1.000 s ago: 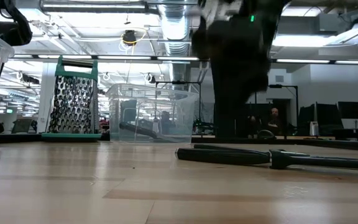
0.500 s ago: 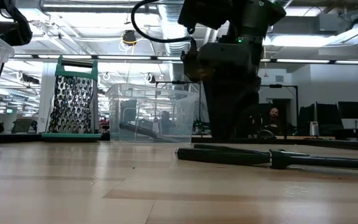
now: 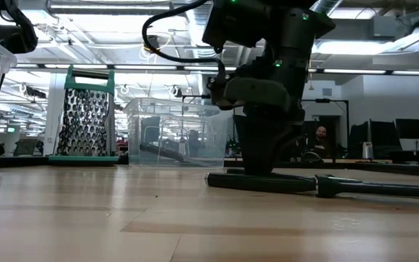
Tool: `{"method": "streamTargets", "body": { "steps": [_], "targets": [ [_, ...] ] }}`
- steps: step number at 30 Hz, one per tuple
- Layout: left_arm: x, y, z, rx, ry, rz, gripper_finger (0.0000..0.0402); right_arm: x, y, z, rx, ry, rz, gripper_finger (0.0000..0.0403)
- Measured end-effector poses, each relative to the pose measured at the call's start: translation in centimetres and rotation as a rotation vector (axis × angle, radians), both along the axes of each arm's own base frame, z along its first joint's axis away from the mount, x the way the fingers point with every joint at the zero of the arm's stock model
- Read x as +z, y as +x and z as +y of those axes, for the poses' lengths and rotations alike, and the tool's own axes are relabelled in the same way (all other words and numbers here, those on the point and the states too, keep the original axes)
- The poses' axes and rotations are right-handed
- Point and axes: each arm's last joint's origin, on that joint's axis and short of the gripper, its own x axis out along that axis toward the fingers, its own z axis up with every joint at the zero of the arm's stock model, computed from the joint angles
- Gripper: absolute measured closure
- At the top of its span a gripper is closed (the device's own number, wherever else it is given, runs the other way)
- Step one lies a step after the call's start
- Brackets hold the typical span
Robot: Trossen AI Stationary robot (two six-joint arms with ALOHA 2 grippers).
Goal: Pick & Place Kitchen Items
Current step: Put the black knife into the top transparent bin
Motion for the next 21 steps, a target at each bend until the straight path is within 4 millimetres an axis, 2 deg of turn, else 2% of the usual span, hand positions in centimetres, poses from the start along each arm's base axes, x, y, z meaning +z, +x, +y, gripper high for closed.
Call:
{"method": "streamTargets", "body": {
  "steps": [4,5,8,13,15,21],
  "targets": [
    [0.0,0.0,0.1,0.027,0.009,-0.002,0.0188,0.3,0.0,-0.5,-0.021,0.02,0.001,0.0344],
    [0.0,0.0,0.1,0.035,0.018,-0.005,0.0188,0.3,0.0,-0.7,-0.025,0.021,0.007,0.0354],
    [0.0,0.1,0.2,0.06,0.044,-0.013,0.0188,0.3,0.0,-1.1,-0.037,0.011,0.007,0.0346],
    [0.0,0.1,0.4,0.13,0.091,-0.024,0.0188,2.0,-0.3,-1.7,-0.054,-0.101,-0.054,0.0346],
    [0.0,0.1,0.4,0.158,0.11,-0.027,0.0188,3.7,-0.4,-2.1,-0.064,-0.151,-0.117,0.0346],
    [0.0,0.7,0.9,0.263,0.183,-0.036,0.0188,10.9,-1.4,-2.4,-0.075,-0.188,-0.383,0.0346]
  ]
}}
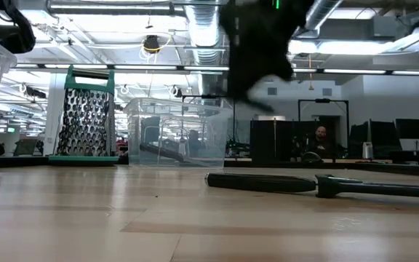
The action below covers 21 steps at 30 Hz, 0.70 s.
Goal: Pick & Place Kitchen Items
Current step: Put the black knife into the top transparent bin
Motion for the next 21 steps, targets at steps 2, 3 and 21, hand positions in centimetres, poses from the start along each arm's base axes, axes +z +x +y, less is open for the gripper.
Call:
{"method": "streamTargets", "body": {
  "steps": [2,3,21],
  "targets": [
    [0.0,0.4,0.2,0.03,0.006,-0.001,0.0188,3.0,-0.5,0.3,0.023,-0.031,-0.149,0.0346],
    [0.0,0.7,0.3,0.048,0.006,-0.001,0.0188,4.7,-0.6,0.4,0.034,-0.046,-0.242,0.0346],
    [0.1,7.5,1.6,-0.037,0.203,-0.094,0.0152,16.8,-3.2,5.2,0.377,-0.207,-1.074,0.0346]
  ]
}}
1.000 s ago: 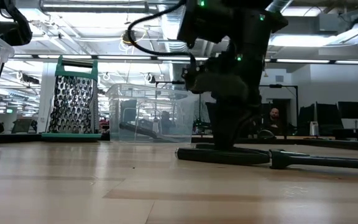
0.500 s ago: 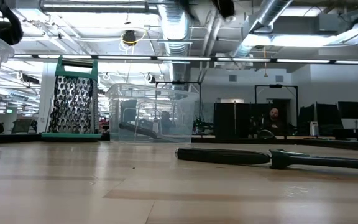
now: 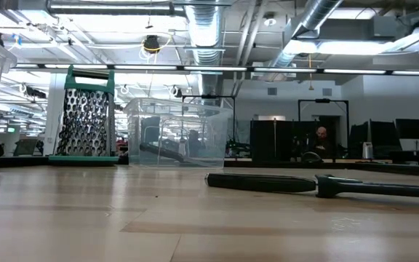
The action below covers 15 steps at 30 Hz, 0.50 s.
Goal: Pick & Place Kitchen Items
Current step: Put the black knife into the top transparent bin
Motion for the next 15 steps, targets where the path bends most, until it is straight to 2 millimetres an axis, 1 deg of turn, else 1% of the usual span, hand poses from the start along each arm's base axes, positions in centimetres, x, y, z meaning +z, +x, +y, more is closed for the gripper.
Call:
{"method": "streamTargets", "body": {
  "steps": [3,7,11,15],
  "targets": [
    [-0.1,1.6,0.1,-0.045,0.019,-0.034,0.0133,-0.5,0.9,0.3,0.095,-0.009,-0.036,0.0346],
    [-0.4,3.7,0.6,-0.164,-0.003,-0.073,0.0119,-0.8,1.6,0.5,0.231,-0.01,-0.097,0.0346],
    [-0.5,5.4,1.2,-0.29,-0.04,-0.119,0.0117,-1.1,2.1,0.5,0.289,0.001,-0.109,0.0346],
    [-1.2,7.2,2.0,-0.349,-0.063,-0.117,0.0117,-1.5,2.7,0.3,0.304,0.003,-0.128,0.0346]
  ]
}}
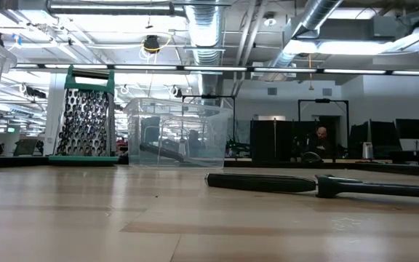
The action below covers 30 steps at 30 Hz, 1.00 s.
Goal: Pick & Place Kitchen Items
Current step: Put the black knife into the top transparent bin
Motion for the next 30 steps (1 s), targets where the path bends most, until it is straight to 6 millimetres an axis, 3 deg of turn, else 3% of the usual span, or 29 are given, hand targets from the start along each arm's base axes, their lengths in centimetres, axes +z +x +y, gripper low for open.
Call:
{"method": "streamTargets", "body": {
  "steps": [9,19,25,30],
  "targets": [
    [-1.6,3.1,1.6,-0.076,-0.042,0.007,0.0117,-0.6,0.6,0.1,0.073,0.001,-0.002,0.0346],
    [-2.7,4.8,2.6,-0.077,-0.068,-0.009,0.0117,-0.6,0.6,0.1,0.094,-0.007,-0.003,0.0346],
    [-3.5,5.6,2.5,-0.114,-0.078,-0.002,0.0117,-0.6,0.6,0.1,0.092,-0.013,-0.005,0.0346],
    [-2.9,7.0,2.0,-0.184,-0.078,-0.003,0.0117,-0.6,0.6,-0.1,0.094,-0.015,-0.005,0.0346]
  ]
}}
